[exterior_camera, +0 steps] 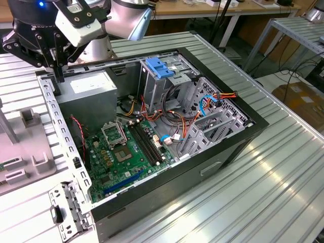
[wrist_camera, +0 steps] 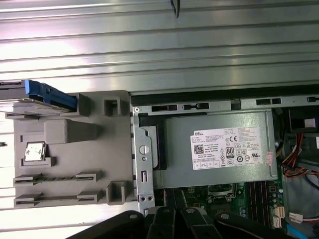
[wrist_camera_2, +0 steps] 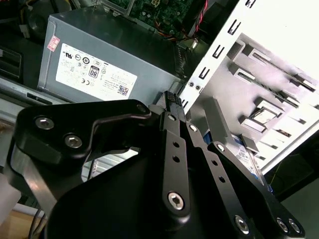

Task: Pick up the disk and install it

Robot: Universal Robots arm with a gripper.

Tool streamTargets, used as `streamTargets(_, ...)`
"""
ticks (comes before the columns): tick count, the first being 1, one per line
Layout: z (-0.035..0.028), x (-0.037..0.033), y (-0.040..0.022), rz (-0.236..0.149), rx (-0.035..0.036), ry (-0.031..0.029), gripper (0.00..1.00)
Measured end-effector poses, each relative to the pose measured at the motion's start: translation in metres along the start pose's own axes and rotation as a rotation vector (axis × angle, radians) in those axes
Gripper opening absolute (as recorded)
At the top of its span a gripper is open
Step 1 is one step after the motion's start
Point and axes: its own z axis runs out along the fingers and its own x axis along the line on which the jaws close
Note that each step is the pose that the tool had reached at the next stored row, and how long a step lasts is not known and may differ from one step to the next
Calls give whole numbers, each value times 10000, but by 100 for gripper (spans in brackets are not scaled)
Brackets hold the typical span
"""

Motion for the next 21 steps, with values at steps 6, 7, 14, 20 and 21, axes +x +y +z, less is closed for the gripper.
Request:
streamTargets(6, -2, 57, -4, -1, 0, 0, 11)
streamTargets(7, -2, 63, -5, 0, 0, 0, 11)
streamTargets(14, -4, 135, -10, 0, 0, 0, 11)
streamTargets(20, -5, 191, -14, 0, 0, 1, 11)
streamTargets(21, -6, 197, -15, 0, 0, 1, 11)
